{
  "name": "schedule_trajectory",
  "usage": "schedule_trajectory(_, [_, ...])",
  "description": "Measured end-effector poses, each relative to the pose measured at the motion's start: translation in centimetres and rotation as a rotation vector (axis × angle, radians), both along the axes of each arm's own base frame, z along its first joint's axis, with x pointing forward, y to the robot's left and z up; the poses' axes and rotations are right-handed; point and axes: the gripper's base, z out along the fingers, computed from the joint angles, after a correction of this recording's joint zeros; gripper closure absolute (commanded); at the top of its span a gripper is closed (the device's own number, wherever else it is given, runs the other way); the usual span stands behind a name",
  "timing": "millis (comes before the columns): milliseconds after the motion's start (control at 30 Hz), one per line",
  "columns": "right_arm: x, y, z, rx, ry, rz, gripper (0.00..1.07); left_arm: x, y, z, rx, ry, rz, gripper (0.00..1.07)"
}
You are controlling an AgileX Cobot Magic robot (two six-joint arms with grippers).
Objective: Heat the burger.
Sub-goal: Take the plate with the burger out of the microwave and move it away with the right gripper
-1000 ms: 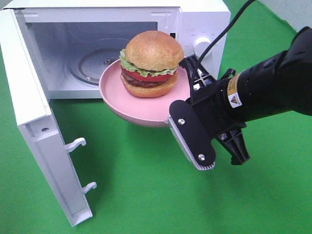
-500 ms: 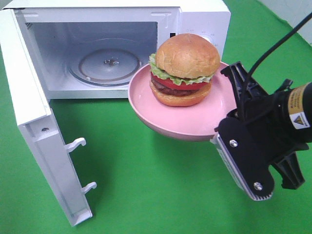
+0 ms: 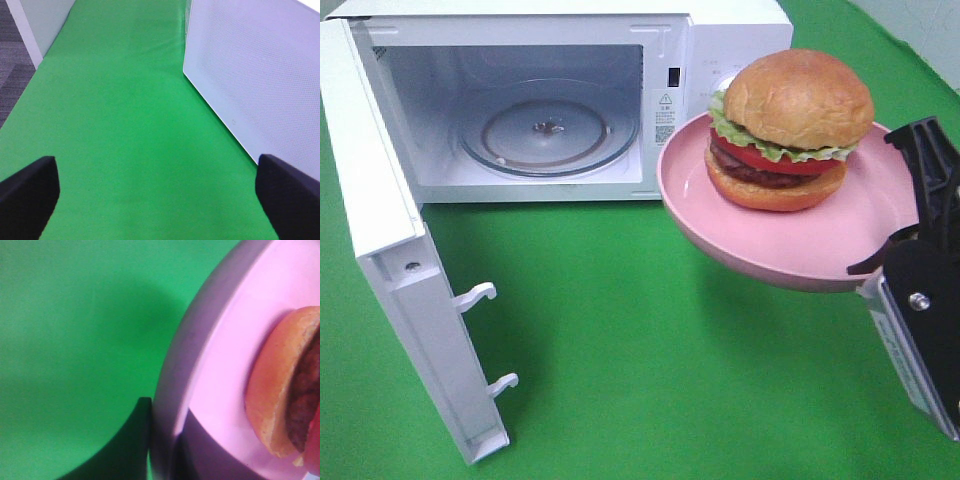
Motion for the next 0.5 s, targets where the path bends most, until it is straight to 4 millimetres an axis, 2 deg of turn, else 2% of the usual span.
schedule_trajectory(200, [-1.0, -1.5, 0.7, -0.003, 0.020, -0.106, 1.07, 0.0, 0.0, 0.0, 0.000, 0.000, 0.000, 0.06])
schedule_trajectory(500, [-1.0, -2.7, 0.6, -0.037, 0.027, -0.270, 1.07, 0.0, 0.0, 0.0, 0.000, 0.000, 0.000, 0.06])
